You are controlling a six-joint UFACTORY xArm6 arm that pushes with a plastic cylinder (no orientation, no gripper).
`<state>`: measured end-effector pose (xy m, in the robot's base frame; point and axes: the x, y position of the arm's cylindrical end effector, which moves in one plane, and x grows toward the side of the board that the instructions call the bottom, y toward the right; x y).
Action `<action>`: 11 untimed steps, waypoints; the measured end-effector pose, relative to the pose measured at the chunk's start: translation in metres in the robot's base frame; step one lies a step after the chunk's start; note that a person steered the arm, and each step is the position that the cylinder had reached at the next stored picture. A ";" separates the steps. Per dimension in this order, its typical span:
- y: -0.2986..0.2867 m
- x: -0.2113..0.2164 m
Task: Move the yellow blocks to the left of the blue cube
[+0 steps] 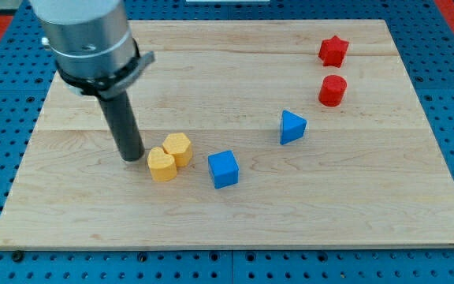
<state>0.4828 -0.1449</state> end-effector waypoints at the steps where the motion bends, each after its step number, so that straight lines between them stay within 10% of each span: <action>1: 0.011 -0.022; 7: 0.074 0.024; 11: -0.024 0.010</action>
